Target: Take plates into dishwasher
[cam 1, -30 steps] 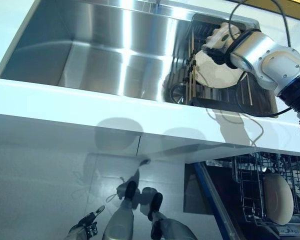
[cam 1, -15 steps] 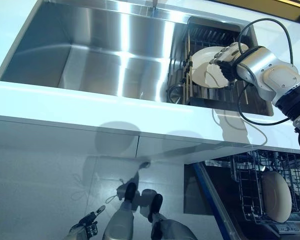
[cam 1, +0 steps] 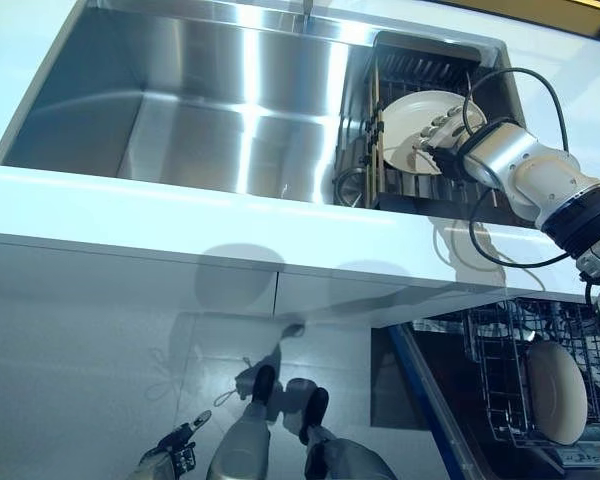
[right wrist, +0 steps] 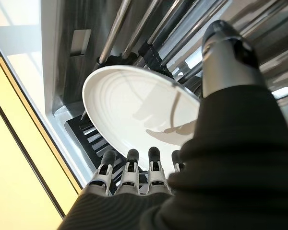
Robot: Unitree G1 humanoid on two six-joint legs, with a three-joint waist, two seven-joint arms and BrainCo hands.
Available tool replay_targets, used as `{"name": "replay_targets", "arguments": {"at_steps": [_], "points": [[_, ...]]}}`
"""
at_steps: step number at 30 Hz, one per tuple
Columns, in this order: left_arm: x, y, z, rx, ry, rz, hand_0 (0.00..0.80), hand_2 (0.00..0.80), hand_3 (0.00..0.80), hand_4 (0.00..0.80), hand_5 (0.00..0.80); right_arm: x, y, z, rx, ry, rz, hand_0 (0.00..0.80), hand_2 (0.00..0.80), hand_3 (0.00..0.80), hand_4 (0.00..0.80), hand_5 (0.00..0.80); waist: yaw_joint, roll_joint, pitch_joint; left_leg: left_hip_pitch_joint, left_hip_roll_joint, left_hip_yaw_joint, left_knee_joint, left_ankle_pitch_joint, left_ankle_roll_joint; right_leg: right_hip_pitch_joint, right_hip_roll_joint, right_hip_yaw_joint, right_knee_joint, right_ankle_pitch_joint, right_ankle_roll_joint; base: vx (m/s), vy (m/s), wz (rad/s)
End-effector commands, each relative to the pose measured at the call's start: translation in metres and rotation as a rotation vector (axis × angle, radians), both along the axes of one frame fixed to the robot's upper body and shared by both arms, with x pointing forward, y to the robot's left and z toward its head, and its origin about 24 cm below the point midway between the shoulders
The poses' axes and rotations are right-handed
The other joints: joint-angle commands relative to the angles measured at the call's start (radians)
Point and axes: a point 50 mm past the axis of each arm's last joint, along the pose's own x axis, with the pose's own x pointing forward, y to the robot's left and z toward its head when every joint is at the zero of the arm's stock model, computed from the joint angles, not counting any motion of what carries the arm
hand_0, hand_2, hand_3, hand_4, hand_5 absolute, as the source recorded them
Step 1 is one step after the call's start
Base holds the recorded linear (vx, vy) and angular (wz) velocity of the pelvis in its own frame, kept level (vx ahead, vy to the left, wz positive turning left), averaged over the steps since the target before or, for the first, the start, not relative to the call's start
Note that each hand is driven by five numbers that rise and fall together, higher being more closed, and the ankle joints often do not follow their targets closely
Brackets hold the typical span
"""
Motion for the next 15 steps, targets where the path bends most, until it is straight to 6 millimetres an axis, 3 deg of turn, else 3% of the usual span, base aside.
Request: {"name": "replay_targets", "arguments": {"at_steps": [1, 14, 15], "points": [[-0.005, -0.005, -0.003, -0.006, 0.022, -0.014, 0.0, 0.0, 0.0, 0.0, 0.0, 0.002, 0.004, 0.01, -0.032, -0.122, 0.021, 0.0, 0.0, 0.0, 0.0, 0.0, 0.012, -0.03, 0.0, 0.0, 0.025, 0.052, -0.01, -0.026, -0.032, -0.037, -0.112, -0.007, -0.002, 0.089, 0.134, 0.0, 0.0, 0.0], [0.001, -0.017, -0.005, -0.04, 0.004, -0.061, 0.0, 0.0, 0.0, 0.0, 0.0, 0.012, -0.041, -0.012, -0.11, -0.31, -0.195, 0.0, 0.0, 0.0, 0.0, 0.0, 0.05, 0.027, 0.017, -0.028, 0.013, 0.022, -0.01, -0.018, -0.024, -0.053, -0.122, -0.027, -0.002, 0.09, 0.131, -0.031, 0.01, 0.02], [0.0, -0.018, -0.005, -0.041, 0.003, -0.063, 0.0, 0.0, 0.0, 0.0, 0.0, 0.012, -0.045, -0.011, -0.103, -0.336, -0.212, 0.094, 0.094, 0.094, 0.094, 0.094, 0.052, 0.031, 0.018, -0.03, 0.012, 0.02, -0.01, -0.017, -0.024, -0.054, -0.122, -0.029, -0.002, 0.091, 0.131, -0.026, 0.004, 0.04]]}}
